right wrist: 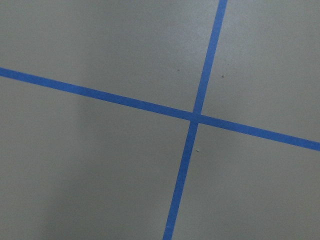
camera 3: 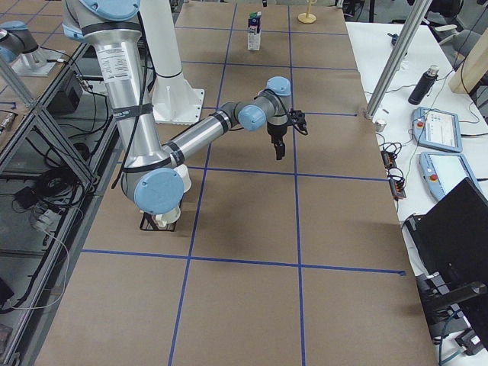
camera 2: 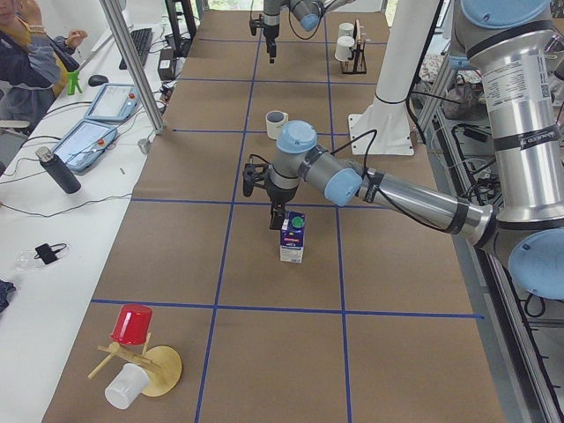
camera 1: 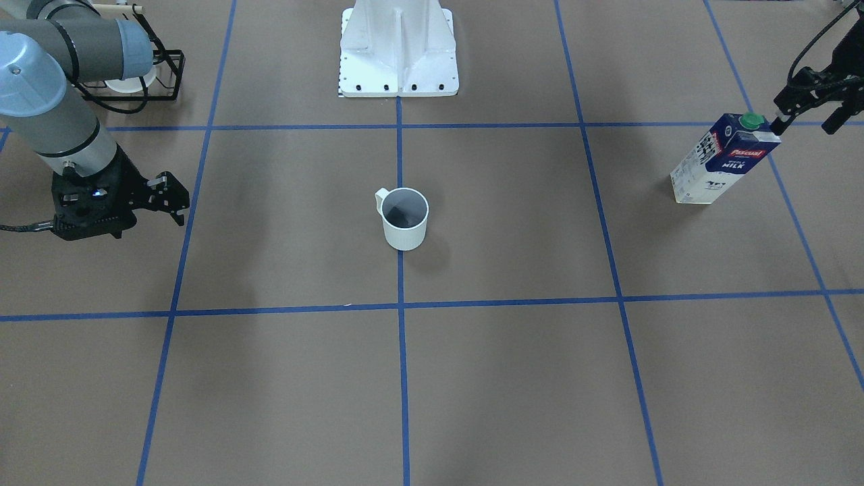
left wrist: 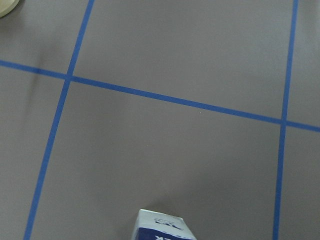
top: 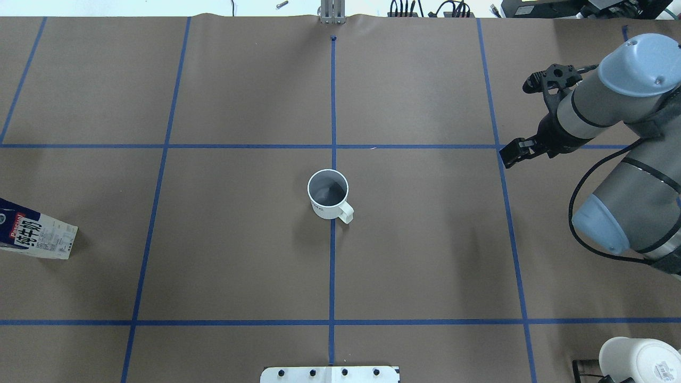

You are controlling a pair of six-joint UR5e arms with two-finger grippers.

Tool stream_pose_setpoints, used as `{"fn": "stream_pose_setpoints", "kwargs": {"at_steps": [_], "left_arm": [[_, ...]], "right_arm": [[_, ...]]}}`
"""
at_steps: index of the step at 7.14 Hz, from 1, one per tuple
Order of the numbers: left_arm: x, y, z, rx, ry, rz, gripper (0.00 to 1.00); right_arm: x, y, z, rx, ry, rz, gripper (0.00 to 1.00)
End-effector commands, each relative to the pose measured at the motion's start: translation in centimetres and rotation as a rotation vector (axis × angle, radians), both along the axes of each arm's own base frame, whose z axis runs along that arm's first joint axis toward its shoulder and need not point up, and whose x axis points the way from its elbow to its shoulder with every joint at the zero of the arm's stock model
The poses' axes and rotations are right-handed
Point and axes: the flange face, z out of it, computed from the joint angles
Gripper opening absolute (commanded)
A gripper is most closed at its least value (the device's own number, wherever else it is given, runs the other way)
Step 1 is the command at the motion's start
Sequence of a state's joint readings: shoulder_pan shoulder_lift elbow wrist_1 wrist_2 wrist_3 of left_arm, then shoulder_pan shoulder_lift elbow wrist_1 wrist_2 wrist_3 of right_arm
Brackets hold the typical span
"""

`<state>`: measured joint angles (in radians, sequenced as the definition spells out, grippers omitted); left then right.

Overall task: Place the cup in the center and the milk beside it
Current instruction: 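Move the left gripper down over the milk carton top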

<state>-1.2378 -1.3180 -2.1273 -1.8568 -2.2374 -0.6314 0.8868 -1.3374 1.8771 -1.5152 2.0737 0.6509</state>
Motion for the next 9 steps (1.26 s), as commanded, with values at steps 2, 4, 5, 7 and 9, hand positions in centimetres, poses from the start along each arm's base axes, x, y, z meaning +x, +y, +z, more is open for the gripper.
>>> {"fn": "stream_pose_setpoints", "kwargs": {"at_steps": [2,4,5,7,9], "left_arm": [[4.1,-1.2,-0.3,0.038,-0.004,0.106,0.99],[5.3,-0.3,0.5,0.019,-0.014,0.142,0.98],[5.3,-0.2,0.5,0.022,-0.014,0.144,0.98],[5.4,0.2,1.1,0.005,-0.021,0.151,0.98],[4.8,0.8,1.3,0.002,-0.024,0.146,0.98]], "right_arm": [[0.2,0.1,1.4,-0.002,0.019,-0.017,1.0],[0.2,0.1,1.4,-0.001,0.02,-0.017,1.0],[0.2,0.1,1.4,-0.002,0.019,-0.017,1.0],[0.2,0.1,1.3,0.0,0.017,-0.016,1.0],[0.1,0.2,1.4,-0.002,0.02,-0.017,1.0]]}}
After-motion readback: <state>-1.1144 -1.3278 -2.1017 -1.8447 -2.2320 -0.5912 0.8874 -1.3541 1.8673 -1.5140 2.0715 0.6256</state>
